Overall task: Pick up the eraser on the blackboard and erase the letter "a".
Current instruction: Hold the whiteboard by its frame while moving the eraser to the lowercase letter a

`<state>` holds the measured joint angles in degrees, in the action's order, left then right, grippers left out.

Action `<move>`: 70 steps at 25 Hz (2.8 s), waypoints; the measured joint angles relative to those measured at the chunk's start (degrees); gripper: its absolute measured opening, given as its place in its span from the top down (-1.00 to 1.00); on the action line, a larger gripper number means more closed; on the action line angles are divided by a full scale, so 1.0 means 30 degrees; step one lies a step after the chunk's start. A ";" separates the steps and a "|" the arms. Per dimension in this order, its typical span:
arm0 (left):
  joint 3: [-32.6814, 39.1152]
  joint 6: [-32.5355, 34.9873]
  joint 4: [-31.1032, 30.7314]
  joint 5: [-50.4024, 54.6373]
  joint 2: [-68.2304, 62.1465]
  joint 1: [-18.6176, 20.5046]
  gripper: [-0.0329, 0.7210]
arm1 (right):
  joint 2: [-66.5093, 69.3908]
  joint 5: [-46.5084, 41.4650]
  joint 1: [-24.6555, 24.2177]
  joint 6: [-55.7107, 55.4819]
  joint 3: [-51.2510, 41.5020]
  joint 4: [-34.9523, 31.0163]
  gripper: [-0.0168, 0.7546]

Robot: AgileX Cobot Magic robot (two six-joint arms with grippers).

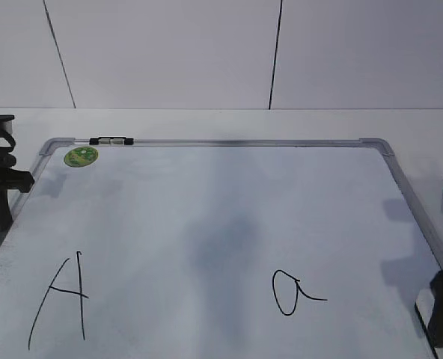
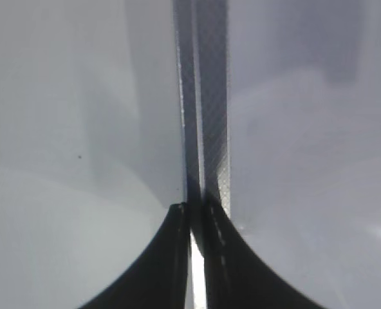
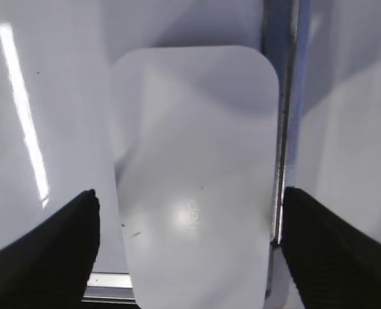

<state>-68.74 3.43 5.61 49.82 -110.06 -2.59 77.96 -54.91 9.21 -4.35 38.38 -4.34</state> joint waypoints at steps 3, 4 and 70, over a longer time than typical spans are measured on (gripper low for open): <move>0.0000 0.0000 0.0000 0.0000 0.0000 0.0000 0.86 | 0.0583 -0.0041 0.0000 0.0000 0.0000 -0.0046 -0.79; 0.0000 0.0000 0.0000 -0.0034 0.0000 0.0000 0.86 | 0.0781 -0.0122 0.0000 0.0000 0.0000 -0.0046 -0.79; 0.0000 0.0000 0.0043 -0.0072 0.0000 0.0000 0.86 | 0.2651 -0.2425 0.1209 0.0072 0.4927 -0.0280 -0.43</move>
<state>-68.74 3.43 5.74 49.60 -110.06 -2.59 85.92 -62.19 12.83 -4.14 53.16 -5.18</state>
